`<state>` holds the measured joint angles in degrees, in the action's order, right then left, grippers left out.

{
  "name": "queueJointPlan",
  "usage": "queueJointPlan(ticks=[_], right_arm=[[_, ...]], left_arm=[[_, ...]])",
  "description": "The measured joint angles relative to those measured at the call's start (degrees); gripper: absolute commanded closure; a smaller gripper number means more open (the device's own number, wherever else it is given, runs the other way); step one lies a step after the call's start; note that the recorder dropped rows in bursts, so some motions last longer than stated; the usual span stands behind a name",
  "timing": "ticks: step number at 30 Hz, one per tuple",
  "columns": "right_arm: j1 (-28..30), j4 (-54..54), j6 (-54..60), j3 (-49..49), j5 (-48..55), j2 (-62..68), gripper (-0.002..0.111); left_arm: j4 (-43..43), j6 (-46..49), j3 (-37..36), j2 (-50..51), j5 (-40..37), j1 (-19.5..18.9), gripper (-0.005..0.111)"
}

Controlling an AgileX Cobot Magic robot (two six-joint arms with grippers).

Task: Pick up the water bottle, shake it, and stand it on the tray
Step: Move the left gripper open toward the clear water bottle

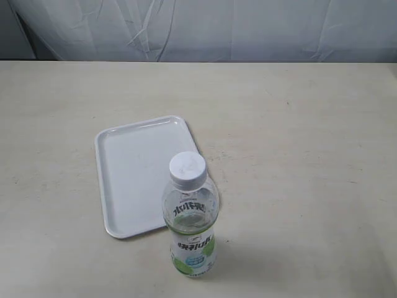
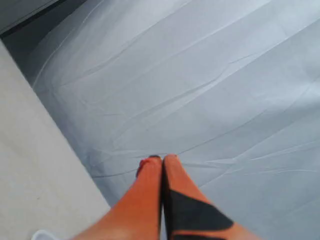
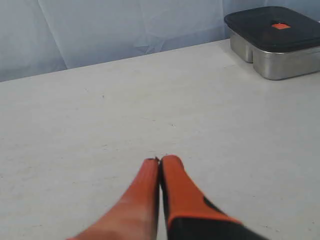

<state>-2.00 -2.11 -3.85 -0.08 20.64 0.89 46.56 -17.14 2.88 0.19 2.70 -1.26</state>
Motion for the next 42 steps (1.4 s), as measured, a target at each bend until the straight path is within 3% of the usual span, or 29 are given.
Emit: queueJointPlan(ticks=[5,8,11,13,15,16,17,18,20,23,28,31,34,39,42], right_arm=[[0.0,0.0,0.0,0.0,0.0,0.0,0.104],[0.0,0.0,0.0,0.0,0.0,0.0,0.104],[0.0,0.0,0.0,0.0,0.0,0.0,0.104],[0.0,0.0,0.0,0.0,0.0,0.0,0.104],[0.0,0.0,0.0,0.0,0.0,0.0,0.104],[0.0,0.0,0.0,0.0,0.0,0.0,0.104],[0.0,0.0,0.0,0.0,0.0,0.0,0.104],[0.0,0.0,0.0,0.0,0.0,0.0,0.104],[0.0,0.0,0.0,0.0,0.0,0.0,0.104],[0.0,0.0,0.0,0.0,0.0,0.0,0.104],[0.0,0.0,0.0,0.0,0.0,0.0,0.104],[0.0,0.0,0.0,0.0,0.0,0.0,0.104],[0.0,0.0,0.0,0.0,0.0,0.0,0.104],[0.0,0.0,0.0,0.0,0.0,0.0,0.104],[0.0,0.0,0.0,0.0,0.0,0.0,0.104]], left_arm=[[-11.9,-0.5,11.5,2.2,-1.6,0.0,0.107],[-23.1,-0.4,21.1,7.4,-5.7,0.0,0.107],[-26.9,3.9,29.9,14.7,-10.0,0.0,0.107],[-23.0,12.7,35.3,19.6,-13.1,0.0,0.107],[-13.7,25.4,39.9,23.9,-17.5,0.0,0.107],[0.6,44.0,42.8,28.3,-25.2,0.0,0.107],[9.6,53.9,43.5,30.6,-30.2,0.0,0.107],[25.5,70.0,43.8,35.3,-39.5,0.0,0.107],[35.8,84.5,43.9,40.0,-47.3,0.0,0.107],[33.8,89.1,43.9,44.0,-48.5,0.0,0.104],[33.4,90.5,41.8,44.8,-56.6,0.0,0.082],[36.1,94.3,32.9,43.9,-57.8,0.0,0.074],[45.0,106.1,20.5,43.8,-61.5,0.0,0.07],[48.9,123.2,14.0,43.8,-71.1,0.0,0.038],[50.2,126.5,13.7,43.8,-72.0,0.0,0.031]])
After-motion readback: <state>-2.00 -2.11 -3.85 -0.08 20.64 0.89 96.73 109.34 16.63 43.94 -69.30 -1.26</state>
